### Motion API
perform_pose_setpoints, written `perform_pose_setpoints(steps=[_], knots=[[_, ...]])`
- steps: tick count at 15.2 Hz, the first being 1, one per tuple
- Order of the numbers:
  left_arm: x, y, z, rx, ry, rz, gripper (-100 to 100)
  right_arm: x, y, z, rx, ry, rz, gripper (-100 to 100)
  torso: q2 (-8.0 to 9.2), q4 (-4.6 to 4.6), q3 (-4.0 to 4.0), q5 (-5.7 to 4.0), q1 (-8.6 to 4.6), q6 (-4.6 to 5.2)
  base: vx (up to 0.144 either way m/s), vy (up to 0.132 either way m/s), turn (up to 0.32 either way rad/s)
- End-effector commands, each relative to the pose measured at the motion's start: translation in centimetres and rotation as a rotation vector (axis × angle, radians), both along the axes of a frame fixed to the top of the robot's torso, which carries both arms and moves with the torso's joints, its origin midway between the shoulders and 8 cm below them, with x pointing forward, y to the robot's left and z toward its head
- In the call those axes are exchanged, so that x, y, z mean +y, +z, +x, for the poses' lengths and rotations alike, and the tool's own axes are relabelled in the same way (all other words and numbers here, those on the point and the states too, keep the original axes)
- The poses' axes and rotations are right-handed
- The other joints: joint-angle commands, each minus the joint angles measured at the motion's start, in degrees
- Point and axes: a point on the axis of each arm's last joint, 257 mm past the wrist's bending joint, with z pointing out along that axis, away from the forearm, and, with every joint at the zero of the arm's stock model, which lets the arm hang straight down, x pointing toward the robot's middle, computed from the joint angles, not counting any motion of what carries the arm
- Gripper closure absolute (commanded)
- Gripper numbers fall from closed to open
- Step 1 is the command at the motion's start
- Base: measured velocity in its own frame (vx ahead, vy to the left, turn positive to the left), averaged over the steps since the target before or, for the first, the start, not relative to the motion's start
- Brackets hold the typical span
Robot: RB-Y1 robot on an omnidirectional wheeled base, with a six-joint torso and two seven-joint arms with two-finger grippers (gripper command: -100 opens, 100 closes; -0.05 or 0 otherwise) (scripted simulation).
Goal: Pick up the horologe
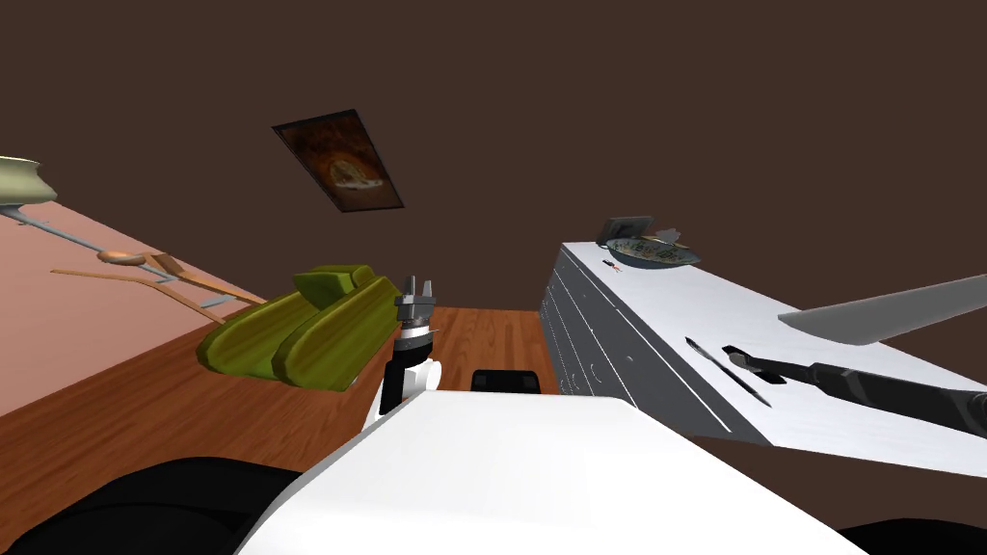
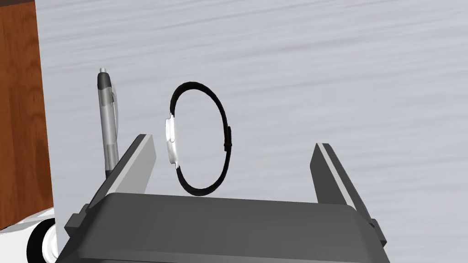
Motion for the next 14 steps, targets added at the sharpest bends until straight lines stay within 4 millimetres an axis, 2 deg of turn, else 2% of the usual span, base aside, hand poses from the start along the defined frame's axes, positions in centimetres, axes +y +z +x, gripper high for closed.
perform_pose_setpoints(steps=[1,5,6,8,12,13,14], knots=[[0.0,0.0,0.0,0.000,0.000,0.000,0,-1.1,0.0,-0.6,0.002,0.004,-0.011,-100,0.00,0.00,0.00,0.00,0.00,0.00,-0.026,0.097,0.134],[0.0,0.0,0.0,0.000,0.000,0.000,0,-3.2,-0.5,-2.3,0.007,-0.066,0.004,-100,-0.04,0.00,-0.01,-0.03,-0.21,0.11,-0.005,0.027,-0.015],[0.0,0.0,0.0,0.000,0.000,0.000,0,-3.1,0.4,-1.4,-0.007,-0.017,-0.002,-100,-0.05,0.00,-0.02,-0.05,-0.29,0.10,-0.012,0.073,0.232],[0.0,0.0,0.0,0.000,0.000,0.000,0,-4.2,0.0,-2.3,-0.002,-0.032,-0.011,-100,-0.07,-0.02,-0.04,0.01,0.02,-0.02,-0.028,0.113,0.251],[0.0,0.0,0.0,0.000,0.000,0.000,0,-6.2,-0.6,-4.4,0.003,-0.106,0.006,-100,-0.02,0.01,0.00,-0.03,-0.23,0.12,-0.008,0.024,-0.026],[0.0,0.0,0.0,0.000,0.000,0.000,0,-5.9,0.4,-3.2,-0.016,-0.050,-0.003,-100,-0.03,0.00,-0.01,-0.05,-0.30,0.11,-0.013,0.067,0.266],[0.0,0.0,0.0,0.000,0.000,0.000,0,-6.4,0.3,-3.7,-0.014,-0.059,-0.005,-100,-0.05,-0.01,-0.03,-0.04,-0.17,-0.02,-0.027,0.115,0.328]])
